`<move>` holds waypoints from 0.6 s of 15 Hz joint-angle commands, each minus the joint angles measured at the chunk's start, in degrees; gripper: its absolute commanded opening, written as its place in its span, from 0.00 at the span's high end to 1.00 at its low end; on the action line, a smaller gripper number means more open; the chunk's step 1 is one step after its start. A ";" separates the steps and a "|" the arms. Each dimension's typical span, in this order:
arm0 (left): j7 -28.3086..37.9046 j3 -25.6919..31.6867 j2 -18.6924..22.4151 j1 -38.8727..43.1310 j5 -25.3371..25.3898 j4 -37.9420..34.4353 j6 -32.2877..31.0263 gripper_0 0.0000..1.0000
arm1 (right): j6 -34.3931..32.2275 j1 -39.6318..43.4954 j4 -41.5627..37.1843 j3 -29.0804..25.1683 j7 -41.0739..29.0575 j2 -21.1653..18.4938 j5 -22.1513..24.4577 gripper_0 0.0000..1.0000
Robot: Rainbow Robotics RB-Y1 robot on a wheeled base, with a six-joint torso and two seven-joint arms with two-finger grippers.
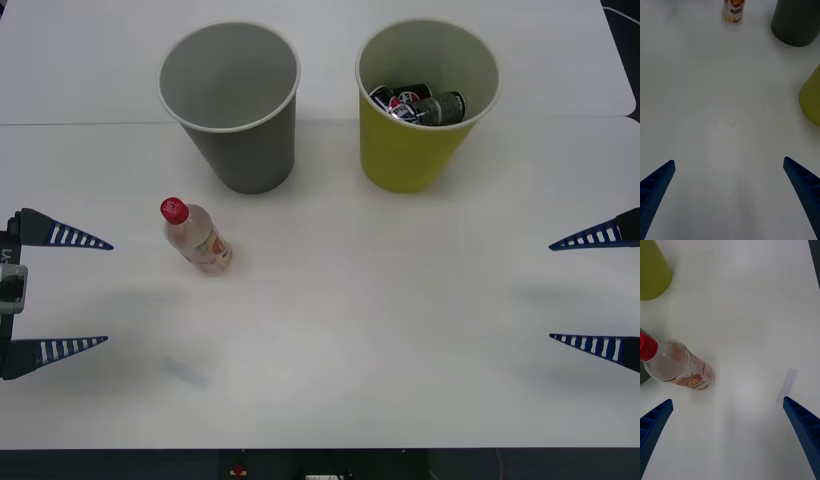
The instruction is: Put the can into the green bin and the plastic bottle into the gray bin
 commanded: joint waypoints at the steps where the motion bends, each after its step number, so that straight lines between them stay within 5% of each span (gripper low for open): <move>1: 0.00 0.00 0.00 0.00 0.00 0.00 0.00 0.00 | 0.00 0.00 0.00 0.00 0.00 0.00 0.00 0.00; 9: -0.27 -0.32 -1.54 1.35 0.91 1.36 1.72 0.00 | 0.00 0.00 0.00 0.00 0.00 0.00 0.00 0.00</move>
